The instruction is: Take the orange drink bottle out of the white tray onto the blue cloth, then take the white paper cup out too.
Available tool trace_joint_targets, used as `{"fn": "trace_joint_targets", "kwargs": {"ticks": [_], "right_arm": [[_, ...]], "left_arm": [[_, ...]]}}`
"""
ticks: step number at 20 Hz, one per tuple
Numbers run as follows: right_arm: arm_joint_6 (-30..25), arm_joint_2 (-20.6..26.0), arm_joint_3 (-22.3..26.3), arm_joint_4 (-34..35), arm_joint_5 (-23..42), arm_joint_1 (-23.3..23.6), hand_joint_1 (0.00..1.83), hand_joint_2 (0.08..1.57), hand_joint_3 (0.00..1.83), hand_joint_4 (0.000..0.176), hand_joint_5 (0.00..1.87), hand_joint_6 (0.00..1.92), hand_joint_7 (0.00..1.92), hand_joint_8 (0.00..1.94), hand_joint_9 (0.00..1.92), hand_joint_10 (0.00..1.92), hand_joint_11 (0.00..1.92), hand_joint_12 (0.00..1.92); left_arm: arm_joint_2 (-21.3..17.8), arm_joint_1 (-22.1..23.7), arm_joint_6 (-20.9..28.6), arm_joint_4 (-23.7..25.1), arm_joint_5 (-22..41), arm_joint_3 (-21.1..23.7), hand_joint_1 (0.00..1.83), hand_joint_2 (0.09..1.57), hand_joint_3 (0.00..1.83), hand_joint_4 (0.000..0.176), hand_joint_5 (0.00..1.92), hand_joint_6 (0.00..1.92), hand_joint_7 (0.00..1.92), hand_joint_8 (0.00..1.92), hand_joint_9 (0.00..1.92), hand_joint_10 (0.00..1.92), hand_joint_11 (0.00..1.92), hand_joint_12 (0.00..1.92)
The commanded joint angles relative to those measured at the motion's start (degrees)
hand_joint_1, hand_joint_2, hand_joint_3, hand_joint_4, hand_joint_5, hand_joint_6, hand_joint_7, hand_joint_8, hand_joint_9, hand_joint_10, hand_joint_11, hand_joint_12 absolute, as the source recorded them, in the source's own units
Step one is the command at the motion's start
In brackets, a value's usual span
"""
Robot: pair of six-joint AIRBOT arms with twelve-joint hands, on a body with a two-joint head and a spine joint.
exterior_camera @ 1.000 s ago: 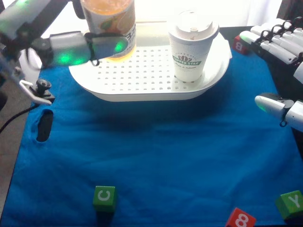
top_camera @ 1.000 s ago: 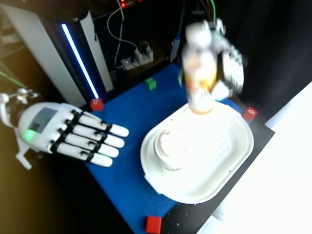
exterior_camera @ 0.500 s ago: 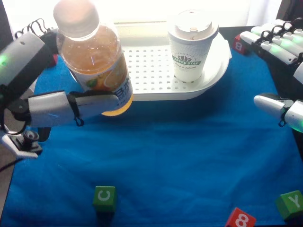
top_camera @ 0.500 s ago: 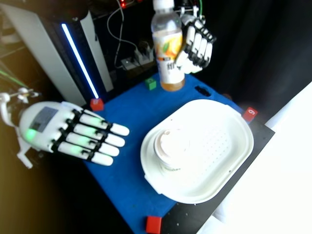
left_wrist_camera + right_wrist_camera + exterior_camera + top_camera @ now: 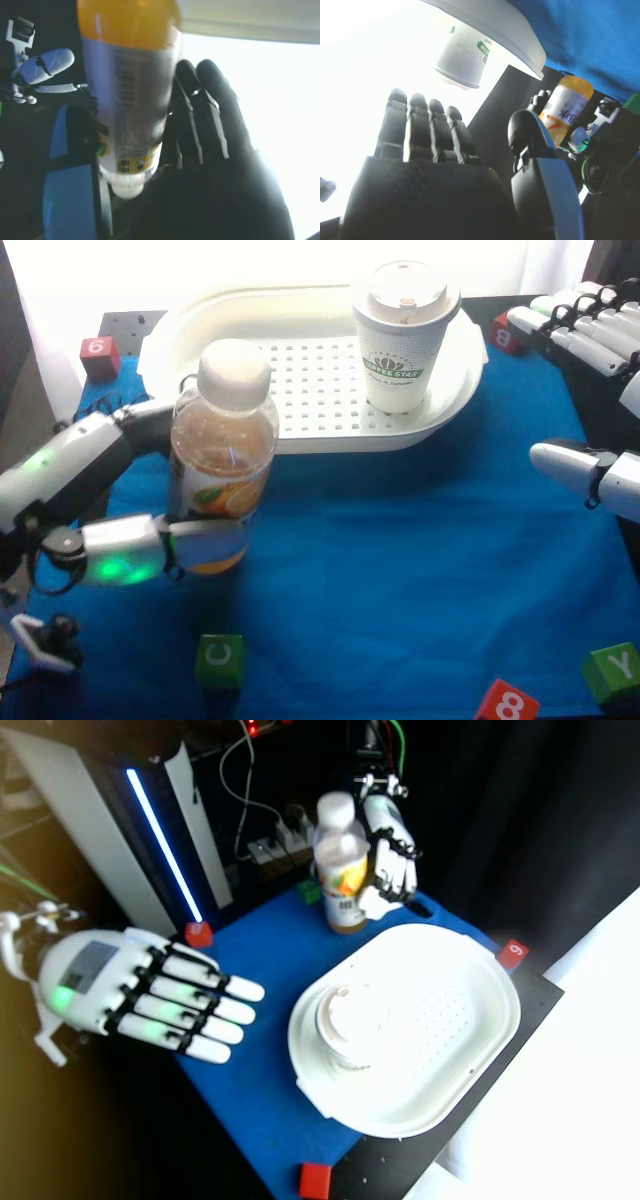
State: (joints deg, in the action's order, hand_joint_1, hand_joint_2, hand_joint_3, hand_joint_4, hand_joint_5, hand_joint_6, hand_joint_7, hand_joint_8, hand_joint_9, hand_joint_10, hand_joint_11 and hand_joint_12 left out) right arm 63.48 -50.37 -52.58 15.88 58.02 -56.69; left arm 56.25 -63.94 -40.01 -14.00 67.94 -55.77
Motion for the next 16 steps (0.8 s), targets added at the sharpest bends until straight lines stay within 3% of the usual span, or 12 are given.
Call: {"fn": "trace_joint_targets", "kwargs": {"ticks": [1, 2, 3, 4, 6, 12, 14, 16], "right_arm": [[0.06, -0.02, -0.16, -0.51, 7.19, 0.6, 0.25, 1.38, 0.0, 0.0, 0.0, 0.0, 0.0, 0.0, 0.0, 0.0, 0.0, 0.0], [0.06, 0.02, -0.18, -0.46, 7.19, 0.6, 0.26, 1.38, 0.01, 0.0, 0.0, 0.0, 0.0, 0.0, 0.0, 0.0, 0.0, 0.0], [0.06, 0.06, -0.18, -0.25, 7.21, 0.6, 0.3, 1.38, 0.0, 0.0, 0.0, 0.0, 0.0, 0.0, 0.0, 0.0, 0.0, 0.0], [0.06, 0.08, -0.19, 0.05, 7.3, 0.6, 0.35, 1.39, 0.01, 0.0, 0.0, 0.0, 0.0, 0.0, 0.0, 0.0, 0.0, 0.0], [0.06, 0.1, -0.19, 0.15, 7.42, 0.61, 0.36, 1.4, 0.01, 0.0, 0.0, 0.0, 0.0, 0.0, 0.0, 0.0, 0.0, 0.0], [-0.34, 0.4, -0.18, 0.23, 7.8, 0.61, 0.38, 1.4, 0.0, 0.002, 0.0, 0.0, 0.0, 0.0, 0.0, 0.0, 0.0, 0.0], [-0.44, 0.41, -0.17, 0.23, 7.97, 0.61, 0.38, 1.4, 0.0, 0.007, 0.0, 0.0, 0.0, 0.0, 0.0, 0.0, 0.0, 0.0], [-0.7, 0.41, -0.14, 0.22, 8.13, 0.61, 0.42, 1.39, 0.0, 0.0, 0.0, 0.0, 0.0, 0.0, 0.0, 0.0, 0.0, 0.0]], "left_arm": [[-0.65, -0.09, 1.03, 0.02, 11.03, 0.47, 0.6, 1.26, 0.0, 0.032, 0.3, 0.02, 0.32, 0.0, 0.26, 0.16, 0.0, 1.04], [-0.99, -1.04, 0.92, -0.66, 12.24, 0.99, 0.5, 1.25, 0.0, 0.082, 0.14, 0.0, 0.1, 0.0, 0.06, 0.04, 0.0, 0.43], [-1.26, -2.21, 0.83, -1.62, 13.65, 1.45, 0.45, 1.22, 0.0, 0.135, 0.06, 0.01, 0.02, 0.0, 0.01, 0.01, 0.0, 0.08], [-1.58, -4.15, 0.82, -3.41, 16.08, 1.95, 0.42, 1.18, 0.0, 0.168, 0.01, 0.0, 0.0, 0.0, 0.0, 0.0, 0.0, 0.02], [-2.02, -5.22, 0.82, -4.4, 17.86, 2.52, 0.41, 1.13, 0.0, 0.176, 0.0, 0.0, 0.0, 0.0, 0.0, 0.0, 0.0, 0.0], [-3.42, -8.71, 0.69, -7.01, 22.21, 3.86, 0.46, 1.02, 0.0, 0.176, 0.0, 0.0, 0.0, 0.0, 0.0, 0.0, 0.0, 0.0], [-3.75, -9.41, 0.6, -7.69, 23.31, 4.14, 0.46, 1.01, 0.0, 0.165, 0.0, 0.0, 0.0, 0.0, 0.0, 0.0, 0.0, 0.0], [-4.26, -10.7, 0.48, -8.88, 25.25, 4.57, 0.47, 0.99, 0.0, 0.135, 0.0, 0.0, 0.0, 0.0, 0.0, 0.0, 0.0, 0.0]]}}
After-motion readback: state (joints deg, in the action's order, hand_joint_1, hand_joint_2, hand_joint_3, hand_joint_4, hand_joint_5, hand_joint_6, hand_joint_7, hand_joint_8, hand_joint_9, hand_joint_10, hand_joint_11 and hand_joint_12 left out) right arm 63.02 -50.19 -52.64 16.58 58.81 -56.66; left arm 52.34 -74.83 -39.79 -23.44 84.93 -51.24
